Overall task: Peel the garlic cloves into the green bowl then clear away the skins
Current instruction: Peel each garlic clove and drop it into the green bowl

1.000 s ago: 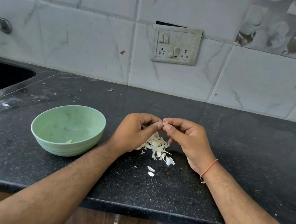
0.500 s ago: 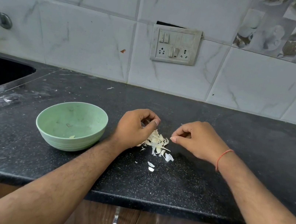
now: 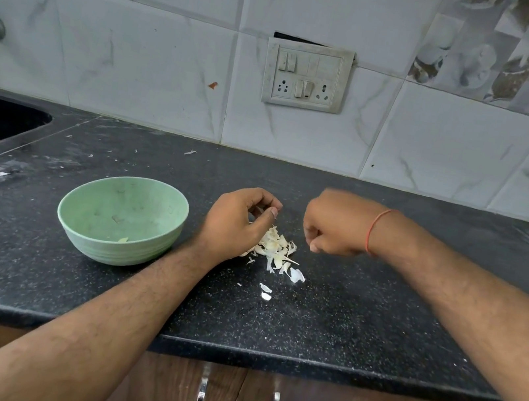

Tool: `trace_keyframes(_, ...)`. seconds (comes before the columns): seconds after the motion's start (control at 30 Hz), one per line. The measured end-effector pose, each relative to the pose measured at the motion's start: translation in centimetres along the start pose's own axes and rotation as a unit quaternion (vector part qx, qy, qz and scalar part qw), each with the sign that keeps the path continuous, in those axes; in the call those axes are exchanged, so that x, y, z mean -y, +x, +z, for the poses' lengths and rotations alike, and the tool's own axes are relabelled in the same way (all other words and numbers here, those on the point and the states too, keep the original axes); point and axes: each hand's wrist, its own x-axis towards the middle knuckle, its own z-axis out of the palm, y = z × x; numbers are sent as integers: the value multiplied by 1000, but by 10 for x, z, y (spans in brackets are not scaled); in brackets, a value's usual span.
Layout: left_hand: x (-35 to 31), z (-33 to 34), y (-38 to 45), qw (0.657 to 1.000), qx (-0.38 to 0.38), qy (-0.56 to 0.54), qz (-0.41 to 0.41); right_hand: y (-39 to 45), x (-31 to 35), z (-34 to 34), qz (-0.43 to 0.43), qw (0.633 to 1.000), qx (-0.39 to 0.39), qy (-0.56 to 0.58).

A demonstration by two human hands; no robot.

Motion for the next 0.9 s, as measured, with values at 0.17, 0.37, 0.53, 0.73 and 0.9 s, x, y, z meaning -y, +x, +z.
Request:
trace_keyframes(0.17,1,0,1,999,14,-37,6,13,-13,23,48,969,-105,220)
trace_keyframes(0.37,1,0,4,996,-30,-78,-16,25,13,69,93,743,-276,603)
trace_keyframes(0.53,1,0,4,997,-33,-63,-30,28,25,84,68,647,-295,700)
trace_keyframes(0.73,-1,-1,2,998,-17,-56,-33,28,22,87,89,721,-309,613)
trace_keyframes(0.9,-3,-1,2,998,-28,-39,-31,25,25,89,83,771,-365,514)
